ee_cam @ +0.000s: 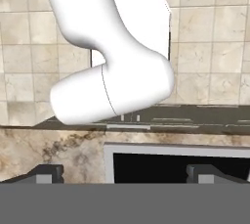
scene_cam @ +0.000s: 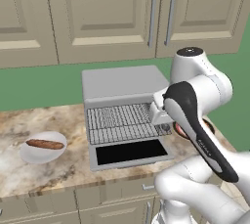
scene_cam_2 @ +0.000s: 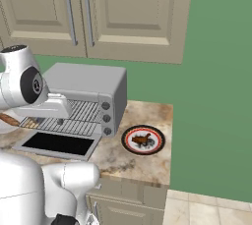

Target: Open the toaster oven door. Place the baguette on the top rack in the toaster oven and place the chicken drumstick on the bottom rack.

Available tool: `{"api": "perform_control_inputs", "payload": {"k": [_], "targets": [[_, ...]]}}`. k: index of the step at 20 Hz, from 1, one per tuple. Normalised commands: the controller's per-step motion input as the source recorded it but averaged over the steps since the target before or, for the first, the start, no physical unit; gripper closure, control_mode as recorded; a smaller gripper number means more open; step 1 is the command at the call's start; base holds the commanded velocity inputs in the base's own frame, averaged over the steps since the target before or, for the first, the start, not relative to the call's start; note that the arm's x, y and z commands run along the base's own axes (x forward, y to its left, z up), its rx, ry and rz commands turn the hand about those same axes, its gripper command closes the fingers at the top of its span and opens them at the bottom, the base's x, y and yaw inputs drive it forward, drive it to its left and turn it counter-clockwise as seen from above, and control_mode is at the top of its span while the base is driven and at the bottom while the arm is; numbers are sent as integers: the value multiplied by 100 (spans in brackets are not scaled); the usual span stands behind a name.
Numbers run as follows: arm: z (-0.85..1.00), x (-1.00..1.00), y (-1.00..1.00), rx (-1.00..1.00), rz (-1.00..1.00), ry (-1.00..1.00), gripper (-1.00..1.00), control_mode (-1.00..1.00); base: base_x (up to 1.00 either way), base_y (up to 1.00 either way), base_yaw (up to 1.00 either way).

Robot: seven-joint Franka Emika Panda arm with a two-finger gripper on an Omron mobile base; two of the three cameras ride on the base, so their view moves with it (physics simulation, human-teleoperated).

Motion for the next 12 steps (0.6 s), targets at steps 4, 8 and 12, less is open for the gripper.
{"api": "perform_control_inputs", "payload": {"k": [4,8,12], "targets": [[4,-1,-13,0,-13,2,-100,-100,0,0,0],[4,-11,-25,0,-28,0,-100,-100,0,0,0],[0,-1,-7,0,-17,0,-100,-100,0,0,0]]}}
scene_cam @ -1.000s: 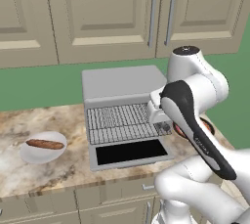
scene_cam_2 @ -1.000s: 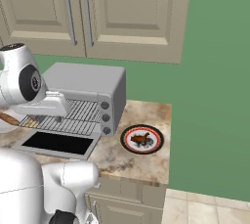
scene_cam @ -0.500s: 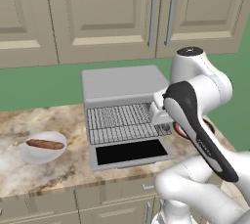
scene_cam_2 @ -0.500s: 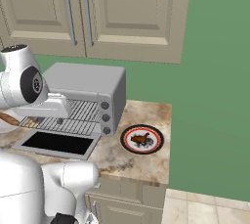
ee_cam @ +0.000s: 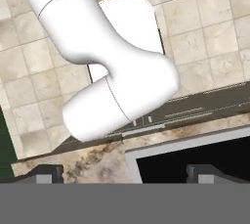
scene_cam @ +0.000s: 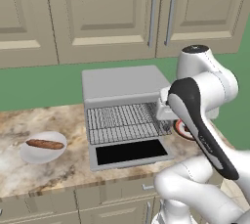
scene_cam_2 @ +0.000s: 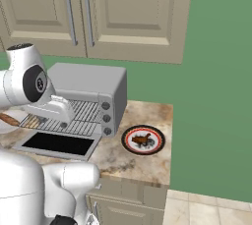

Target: Open the toaster oven door. Place the baguette on the top rack in the toaster oven and place the chicken drumstick on the bottom rack.

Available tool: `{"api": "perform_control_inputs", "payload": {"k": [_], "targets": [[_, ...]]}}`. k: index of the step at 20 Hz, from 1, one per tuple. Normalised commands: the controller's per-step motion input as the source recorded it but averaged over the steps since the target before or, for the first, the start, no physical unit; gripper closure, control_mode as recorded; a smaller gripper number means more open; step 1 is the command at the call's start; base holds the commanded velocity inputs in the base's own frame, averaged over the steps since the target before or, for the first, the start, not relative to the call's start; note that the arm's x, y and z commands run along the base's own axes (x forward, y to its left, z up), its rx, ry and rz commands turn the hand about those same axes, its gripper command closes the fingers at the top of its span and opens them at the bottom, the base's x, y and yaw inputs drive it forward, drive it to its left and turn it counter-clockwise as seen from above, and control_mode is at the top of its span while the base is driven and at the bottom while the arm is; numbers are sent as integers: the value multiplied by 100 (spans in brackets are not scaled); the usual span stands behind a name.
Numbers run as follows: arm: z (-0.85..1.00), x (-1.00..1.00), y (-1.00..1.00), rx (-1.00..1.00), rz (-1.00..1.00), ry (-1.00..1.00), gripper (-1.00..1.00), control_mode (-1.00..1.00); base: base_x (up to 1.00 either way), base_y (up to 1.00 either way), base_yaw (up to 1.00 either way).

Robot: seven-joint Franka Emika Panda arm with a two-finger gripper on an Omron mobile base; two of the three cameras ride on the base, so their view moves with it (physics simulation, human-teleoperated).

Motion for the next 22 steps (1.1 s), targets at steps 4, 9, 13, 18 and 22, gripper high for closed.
{"api": "perform_control_inputs", "payload": {"k": [4,9,13,18,22], "targets": [[0,-7,-1,0,-11,0,-100,-100,0,0,0],[2,-12,0,1,-6,0,-100,-100,0,0,0],[19,-18,-9,7,-9,0,-100,-100,0,0,0],[26,-20,0,9,-1,0,-100,-100,0,0,0],[30,-9,30,5,0,0,-100,-100,0,0,0]]}}
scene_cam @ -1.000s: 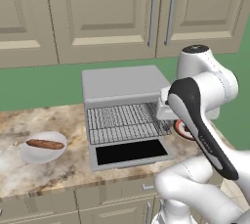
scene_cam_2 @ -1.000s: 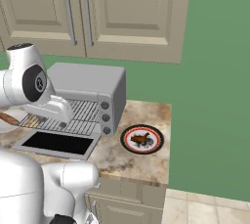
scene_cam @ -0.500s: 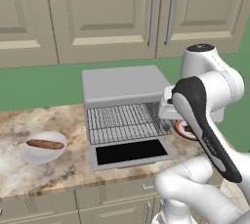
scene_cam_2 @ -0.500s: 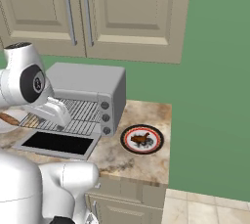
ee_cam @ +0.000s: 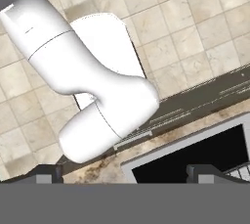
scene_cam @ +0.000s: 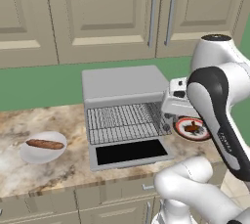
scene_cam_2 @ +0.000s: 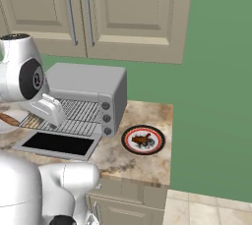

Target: Open the toaster oven door. Place the baguette on the top rack in the toaster oven and place the chicken drumstick on the bottom rack.

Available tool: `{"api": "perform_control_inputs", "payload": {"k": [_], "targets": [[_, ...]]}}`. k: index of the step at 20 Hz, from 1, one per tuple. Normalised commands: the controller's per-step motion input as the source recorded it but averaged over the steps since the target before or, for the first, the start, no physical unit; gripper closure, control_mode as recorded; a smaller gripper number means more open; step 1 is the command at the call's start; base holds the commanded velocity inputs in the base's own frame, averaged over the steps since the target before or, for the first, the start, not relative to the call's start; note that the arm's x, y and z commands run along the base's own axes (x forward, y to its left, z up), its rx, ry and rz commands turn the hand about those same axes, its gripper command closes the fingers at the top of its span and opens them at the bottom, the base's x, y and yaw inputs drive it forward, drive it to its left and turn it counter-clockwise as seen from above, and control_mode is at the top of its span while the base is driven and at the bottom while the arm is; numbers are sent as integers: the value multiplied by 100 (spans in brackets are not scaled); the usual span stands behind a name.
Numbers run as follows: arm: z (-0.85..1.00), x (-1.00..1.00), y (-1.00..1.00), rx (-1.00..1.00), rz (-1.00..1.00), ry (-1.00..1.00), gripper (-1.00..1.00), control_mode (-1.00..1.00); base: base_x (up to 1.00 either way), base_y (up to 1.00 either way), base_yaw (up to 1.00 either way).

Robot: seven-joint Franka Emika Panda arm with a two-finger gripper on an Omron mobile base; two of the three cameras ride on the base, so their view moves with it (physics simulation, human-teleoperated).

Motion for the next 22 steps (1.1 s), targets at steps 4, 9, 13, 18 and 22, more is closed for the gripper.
{"api": "perform_control_inputs", "payload": {"k": [4,9,13,18,22], "targets": [[28,0,49,5,2,0,-100,-100,0,0,0],[4,0,67,1,15,0,-100,-100,0,0,0],[-5,0,57,0,27,0,-100,-100,0,0,0],[-32,19,63,0,43,0,-100,-100,0,0,0],[-21,29,49,0,53,3,-100,-100,0,0,0]]}}
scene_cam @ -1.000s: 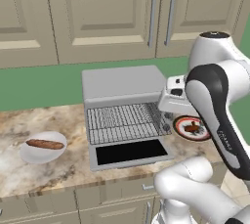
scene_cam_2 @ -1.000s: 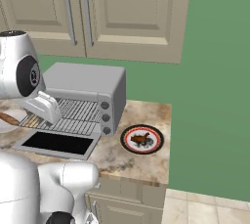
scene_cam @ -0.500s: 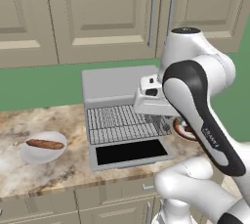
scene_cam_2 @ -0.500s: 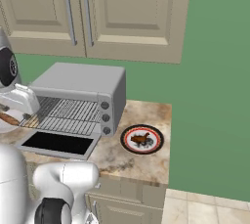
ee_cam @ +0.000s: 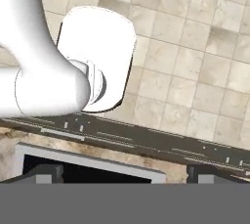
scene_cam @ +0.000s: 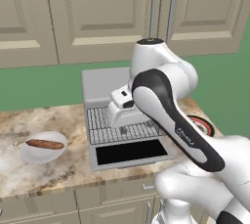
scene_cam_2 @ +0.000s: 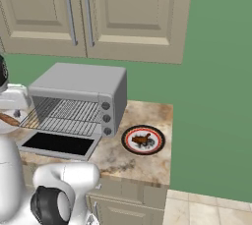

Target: Open the toaster oven door. Place the baguette on the top rack in the toaster oven and place the chicken drumstick on the bottom rack.

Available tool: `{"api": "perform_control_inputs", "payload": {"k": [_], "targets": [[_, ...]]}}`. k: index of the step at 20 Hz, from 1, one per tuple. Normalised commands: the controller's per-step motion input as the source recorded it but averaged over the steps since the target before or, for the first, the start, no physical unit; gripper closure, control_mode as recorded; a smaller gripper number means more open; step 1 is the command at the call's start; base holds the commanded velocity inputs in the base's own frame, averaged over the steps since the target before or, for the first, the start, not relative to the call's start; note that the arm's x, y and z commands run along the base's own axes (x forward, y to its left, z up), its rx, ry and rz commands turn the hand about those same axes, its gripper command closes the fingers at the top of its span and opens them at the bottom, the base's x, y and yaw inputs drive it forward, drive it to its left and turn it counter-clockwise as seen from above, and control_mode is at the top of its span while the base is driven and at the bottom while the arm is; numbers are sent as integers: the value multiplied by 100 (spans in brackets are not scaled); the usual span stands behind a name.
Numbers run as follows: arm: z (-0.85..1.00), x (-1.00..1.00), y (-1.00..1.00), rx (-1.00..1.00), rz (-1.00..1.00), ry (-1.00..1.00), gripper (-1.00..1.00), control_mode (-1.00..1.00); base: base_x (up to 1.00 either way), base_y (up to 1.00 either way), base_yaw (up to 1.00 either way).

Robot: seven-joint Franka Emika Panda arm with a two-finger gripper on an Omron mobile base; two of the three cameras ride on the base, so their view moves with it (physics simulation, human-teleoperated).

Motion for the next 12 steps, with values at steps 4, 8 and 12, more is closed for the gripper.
{"api": "perform_control_inputs", "payload": {"k": [4,8,12], "targets": [[-26,16,87,-11,50,5,-100,-100,0,0,0],[-25,29,68,-12,36,2,-100,-100,0,0,0],[-26,57,61,-7,13,0,-100,-100,0,0,0]]}}
